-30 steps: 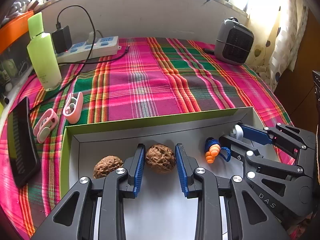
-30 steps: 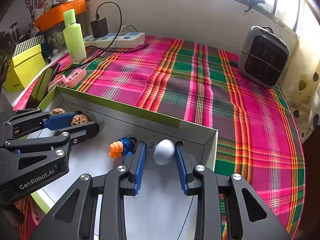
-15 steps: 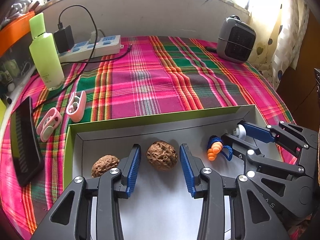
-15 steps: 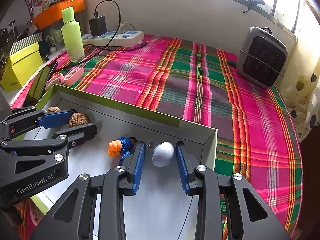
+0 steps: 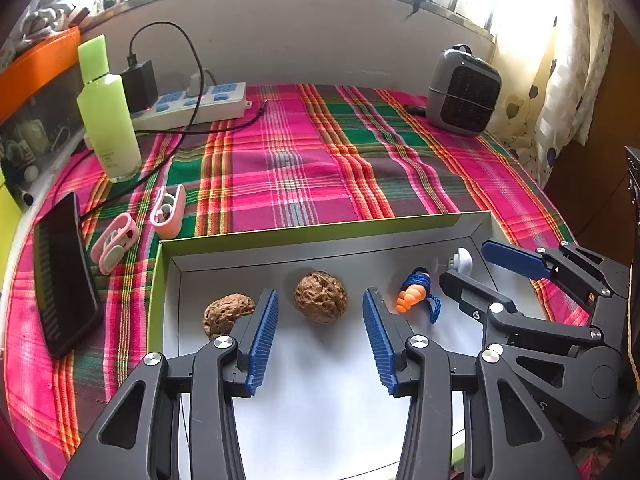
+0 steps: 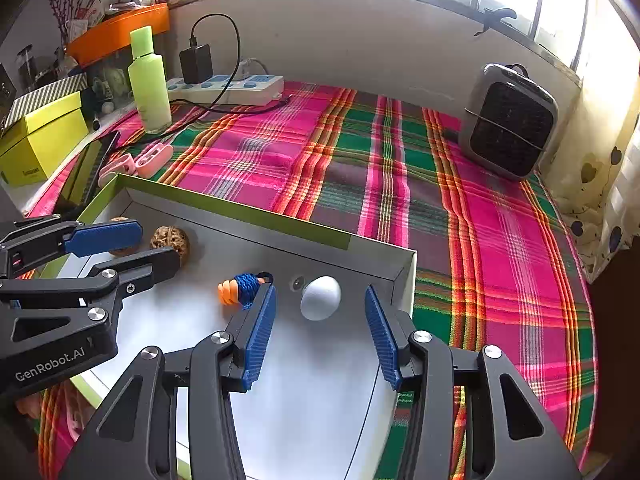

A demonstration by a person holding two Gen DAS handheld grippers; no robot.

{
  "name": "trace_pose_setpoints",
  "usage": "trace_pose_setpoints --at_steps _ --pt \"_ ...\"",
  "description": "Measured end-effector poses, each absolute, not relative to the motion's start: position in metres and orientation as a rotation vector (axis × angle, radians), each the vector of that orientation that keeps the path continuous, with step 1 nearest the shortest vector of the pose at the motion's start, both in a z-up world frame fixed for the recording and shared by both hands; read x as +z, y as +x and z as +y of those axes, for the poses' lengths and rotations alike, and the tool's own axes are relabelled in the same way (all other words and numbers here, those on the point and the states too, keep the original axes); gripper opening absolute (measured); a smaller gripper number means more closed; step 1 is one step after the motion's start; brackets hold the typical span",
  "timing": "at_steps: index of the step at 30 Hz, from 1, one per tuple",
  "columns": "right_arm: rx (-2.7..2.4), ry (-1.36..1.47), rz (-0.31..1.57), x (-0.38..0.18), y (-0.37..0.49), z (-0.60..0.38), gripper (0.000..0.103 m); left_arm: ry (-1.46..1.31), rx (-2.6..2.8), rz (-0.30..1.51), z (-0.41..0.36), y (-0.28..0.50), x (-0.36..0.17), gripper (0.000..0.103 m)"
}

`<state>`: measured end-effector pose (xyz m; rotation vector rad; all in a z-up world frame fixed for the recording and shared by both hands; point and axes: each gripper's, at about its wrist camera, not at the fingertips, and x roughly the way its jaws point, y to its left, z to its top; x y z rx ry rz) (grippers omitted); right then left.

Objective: Organize objects
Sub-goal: 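Withdraw both tools from the box and move the left tool toward the white panda-face object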

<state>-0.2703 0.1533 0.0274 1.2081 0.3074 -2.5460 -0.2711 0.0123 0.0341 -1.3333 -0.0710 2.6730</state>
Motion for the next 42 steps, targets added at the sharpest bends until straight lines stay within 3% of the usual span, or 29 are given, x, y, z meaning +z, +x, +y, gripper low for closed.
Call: trace_pose_setpoints --at_steps 28,42 --pt "-2.611 1.074 0.107 0.056 -0.184 0.174 0.047 -1.21 2.726 -0.122 0.002 -0.185 0.056 0.043" --pt "-2.599 1.036 0.11 0.051 -0.144 0.179 0.047 -1.185 2.704 -0.162 -0.003 -0.134 0.05 0.043"
